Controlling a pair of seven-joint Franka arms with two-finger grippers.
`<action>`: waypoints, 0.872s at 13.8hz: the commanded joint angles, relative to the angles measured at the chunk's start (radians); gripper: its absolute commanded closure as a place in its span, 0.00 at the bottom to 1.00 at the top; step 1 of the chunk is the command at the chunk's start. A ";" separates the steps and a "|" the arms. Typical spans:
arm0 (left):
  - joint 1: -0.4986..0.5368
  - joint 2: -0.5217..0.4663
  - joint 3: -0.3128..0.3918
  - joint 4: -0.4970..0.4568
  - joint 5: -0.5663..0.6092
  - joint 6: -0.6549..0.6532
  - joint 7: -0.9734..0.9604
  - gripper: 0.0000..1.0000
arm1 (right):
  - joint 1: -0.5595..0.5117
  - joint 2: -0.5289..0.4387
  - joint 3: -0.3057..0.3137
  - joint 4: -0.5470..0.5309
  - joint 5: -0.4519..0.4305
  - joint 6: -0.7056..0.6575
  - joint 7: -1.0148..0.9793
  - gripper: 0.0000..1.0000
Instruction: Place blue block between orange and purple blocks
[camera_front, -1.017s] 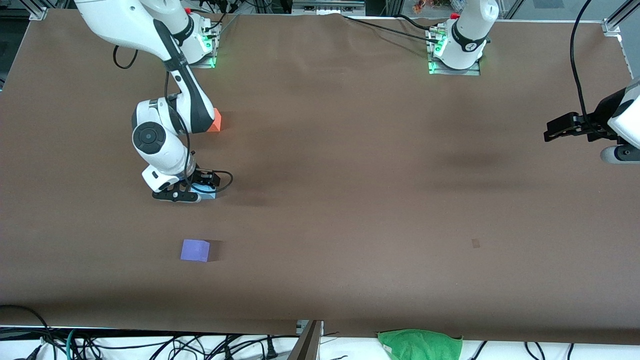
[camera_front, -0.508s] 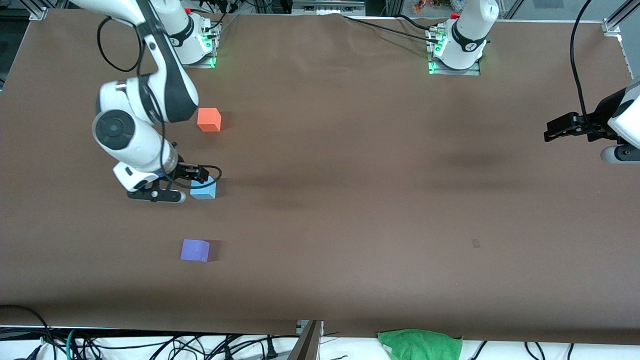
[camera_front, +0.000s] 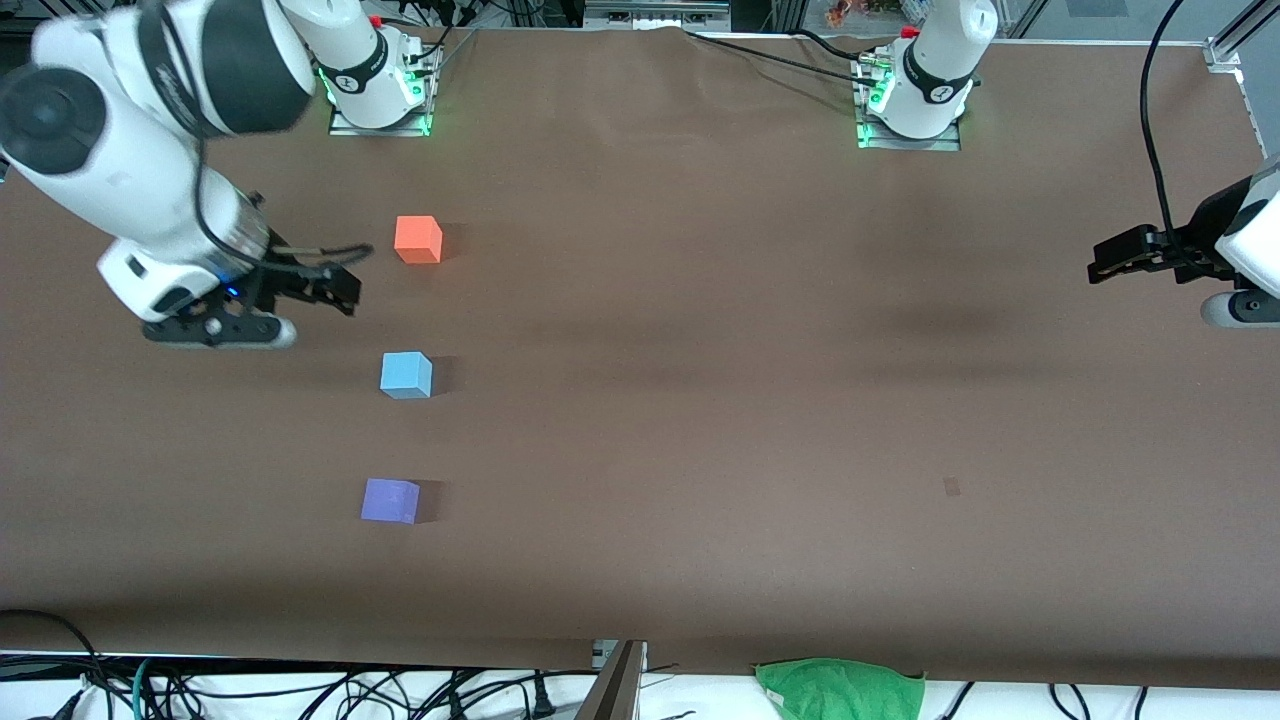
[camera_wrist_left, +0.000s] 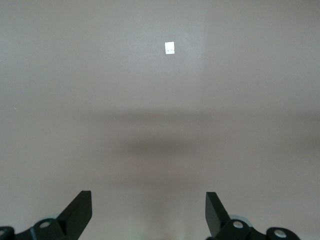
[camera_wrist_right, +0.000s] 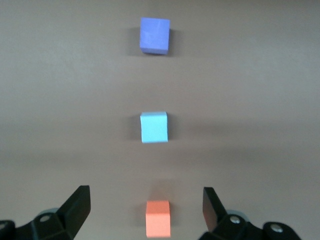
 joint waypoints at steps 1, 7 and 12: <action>0.003 0.012 0.000 0.027 0.010 -0.008 0.014 0.00 | -0.006 -0.057 -0.016 -0.010 0.019 -0.046 -0.053 0.01; 0.003 0.012 0.002 0.027 0.010 -0.008 0.014 0.00 | -0.164 -0.066 0.083 -0.007 0.019 -0.072 -0.133 0.01; 0.003 0.012 0.002 0.027 0.010 -0.008 0.014 0.00 | -0.209 -0.063 0.111 0.016 0.018 -0.071 -0.159 0.01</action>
